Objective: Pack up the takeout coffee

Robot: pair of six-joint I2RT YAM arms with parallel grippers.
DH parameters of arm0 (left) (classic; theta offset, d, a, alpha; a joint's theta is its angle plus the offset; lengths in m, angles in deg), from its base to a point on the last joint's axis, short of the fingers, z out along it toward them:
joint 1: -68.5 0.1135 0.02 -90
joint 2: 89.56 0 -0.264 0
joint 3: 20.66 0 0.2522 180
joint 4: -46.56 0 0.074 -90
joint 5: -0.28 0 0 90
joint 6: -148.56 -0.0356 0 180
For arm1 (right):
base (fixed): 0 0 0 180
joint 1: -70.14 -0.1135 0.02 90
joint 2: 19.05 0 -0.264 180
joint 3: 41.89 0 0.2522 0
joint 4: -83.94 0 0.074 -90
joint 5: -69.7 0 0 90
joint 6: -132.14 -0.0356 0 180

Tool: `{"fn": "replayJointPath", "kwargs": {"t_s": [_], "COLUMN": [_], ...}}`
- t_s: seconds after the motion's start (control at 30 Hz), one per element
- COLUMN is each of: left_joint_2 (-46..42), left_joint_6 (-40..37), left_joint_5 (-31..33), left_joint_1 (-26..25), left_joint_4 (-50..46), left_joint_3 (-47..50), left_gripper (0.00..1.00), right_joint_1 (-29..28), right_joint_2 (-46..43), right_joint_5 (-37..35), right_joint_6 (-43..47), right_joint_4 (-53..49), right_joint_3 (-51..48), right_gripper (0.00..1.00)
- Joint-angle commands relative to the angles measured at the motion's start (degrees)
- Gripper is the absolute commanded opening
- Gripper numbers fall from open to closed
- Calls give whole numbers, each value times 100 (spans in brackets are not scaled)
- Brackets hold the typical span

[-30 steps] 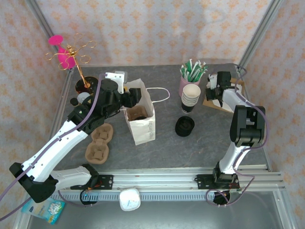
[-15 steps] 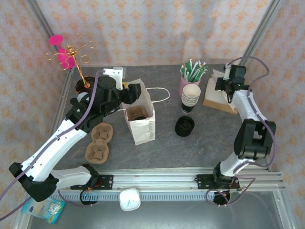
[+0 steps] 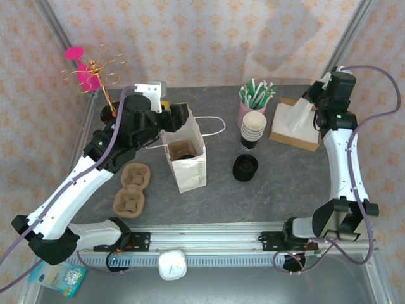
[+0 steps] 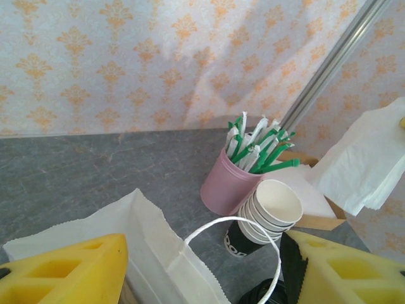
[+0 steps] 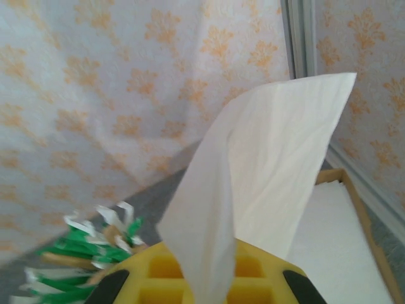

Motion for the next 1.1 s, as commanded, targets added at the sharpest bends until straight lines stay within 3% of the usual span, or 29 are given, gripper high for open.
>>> {"fn": "replayJointPath", "kwargs": {"t_s": [0.0, 0.3, 0.43, 0.53, 0.63, 0.77, 0.93, 1.07], "left_joint_2": [102, 409, 772, 1114, 1424, 1810, 1475, 914], "left_joint_6": [-19, -1037, -1762, -2002, -2522, -3181, -2888, -2376], "left_joint_5": [-141, 274, 517, 506, 928, 1209, 199, -678], "left_joint_1": [-184, -1384, -1950, -2135, -2346, -2389, -2121, -1537], "left_joint_4": [269, 1311, 1841, 2191, 2503, 2394, 1992, 1792], "left_joint_3": [-289, -300, -351, -517, -622, -1091, -1152, -823], "left_gripper": [67, 72, 79, 81, 86, 90, 93, 96], "right_joint_1": [-10, -219, -671, -916, -1233, -1694, -1759, -1753], "right_joint_2": [-416, -896, -896, -1046, -1156, -1097, -954, -750], "right_joint_5": [206, 1823, 2024, 2196, 2166, 2194, 2951, 3550], "right_joint_6": [-802, -2000, -2435, -2890, -3211, -3161, -2679, -1973], "right_joint_4": [-686, -511, -288, 114, 407, 561, 615, 480], "right_joint_3": [654, 1175, 1379, 1301, 1235, 1357, 1403, 1534], "right_gripper": [0, 0, 0, 0, 0, 0, 0, 0]}}
